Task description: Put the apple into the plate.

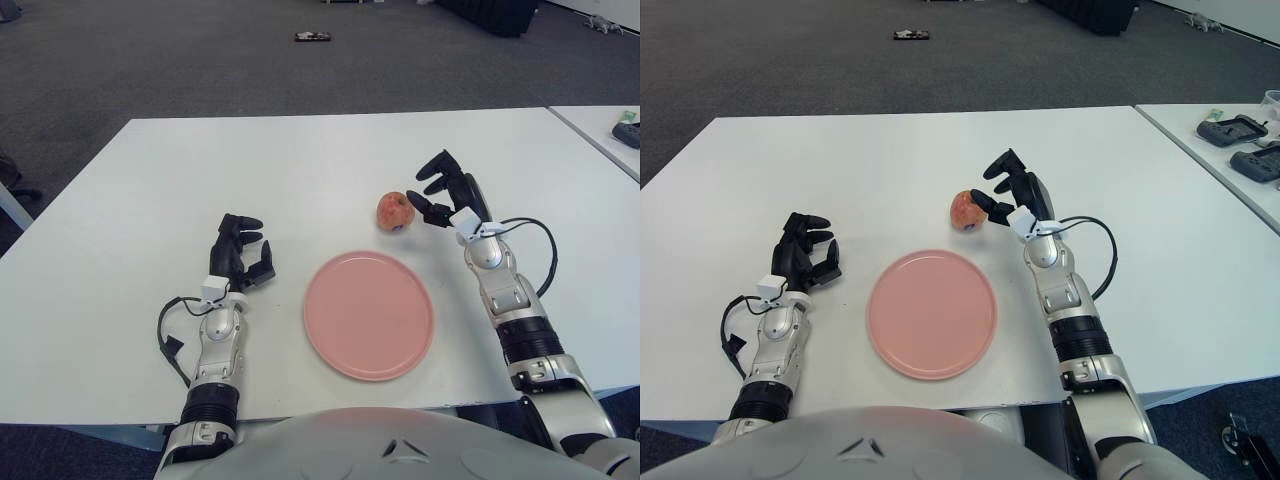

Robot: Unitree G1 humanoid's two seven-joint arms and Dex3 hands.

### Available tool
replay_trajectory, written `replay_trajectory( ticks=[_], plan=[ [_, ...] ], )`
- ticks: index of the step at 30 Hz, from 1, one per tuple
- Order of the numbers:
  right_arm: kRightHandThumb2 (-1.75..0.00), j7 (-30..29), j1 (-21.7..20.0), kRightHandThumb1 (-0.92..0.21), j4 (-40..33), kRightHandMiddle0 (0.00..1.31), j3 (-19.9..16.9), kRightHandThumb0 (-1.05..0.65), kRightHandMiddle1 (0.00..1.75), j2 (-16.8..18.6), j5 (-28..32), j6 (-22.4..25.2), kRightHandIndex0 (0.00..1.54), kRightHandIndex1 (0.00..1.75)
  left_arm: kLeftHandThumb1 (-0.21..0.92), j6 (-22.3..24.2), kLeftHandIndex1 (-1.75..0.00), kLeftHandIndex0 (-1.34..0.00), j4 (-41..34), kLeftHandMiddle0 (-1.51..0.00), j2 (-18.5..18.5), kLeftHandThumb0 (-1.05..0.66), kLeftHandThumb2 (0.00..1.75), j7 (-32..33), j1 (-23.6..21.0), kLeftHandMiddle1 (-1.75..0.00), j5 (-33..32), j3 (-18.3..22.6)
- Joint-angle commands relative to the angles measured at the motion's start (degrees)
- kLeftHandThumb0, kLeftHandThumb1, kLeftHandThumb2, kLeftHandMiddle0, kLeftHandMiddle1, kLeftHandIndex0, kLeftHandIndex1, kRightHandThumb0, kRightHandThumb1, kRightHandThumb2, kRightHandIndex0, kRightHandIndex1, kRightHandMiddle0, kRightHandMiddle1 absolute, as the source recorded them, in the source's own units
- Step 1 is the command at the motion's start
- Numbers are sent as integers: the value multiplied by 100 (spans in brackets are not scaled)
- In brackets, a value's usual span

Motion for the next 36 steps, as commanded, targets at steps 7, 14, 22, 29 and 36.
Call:
replay_trajectory(
  ticks=[7,14,22,29,36],
  plan=[
    [-43,514,-756,-70,739,0,687,-95,3,-278,-691,133,0,1,37,128,-169,-41,322,-54,-18,-1,125,88,181,-175,25,-7],
    [-33,673,-1253,-67,1348,0,1166,-103,0,-325,-1185,239,0,0,37,95,-171,-39,332,-54,-14,-1,126,44,182,-175,-15,0],
    [-28,802,-1869,-56,2339,0,1532,-95,0,-197,-1386,260,0,0,39,130,-173,-37,335,-52,-31,-1,124,96,173,-175,0,8],
    [-61,493,-2482,-33,3693,0,1831,-86,0,135,-1585,319,0,0,41,226,-174,-35,284,-51,-32,-1,122,125,193,-175,6,12],
    [-71,46,-2677,-26,4635,0,1950,-89,0,301,-1559,59,0,0,41,240,-174,-34,226,-52,-35,-1,123,159,225,-175,36,-5]
  ],
)
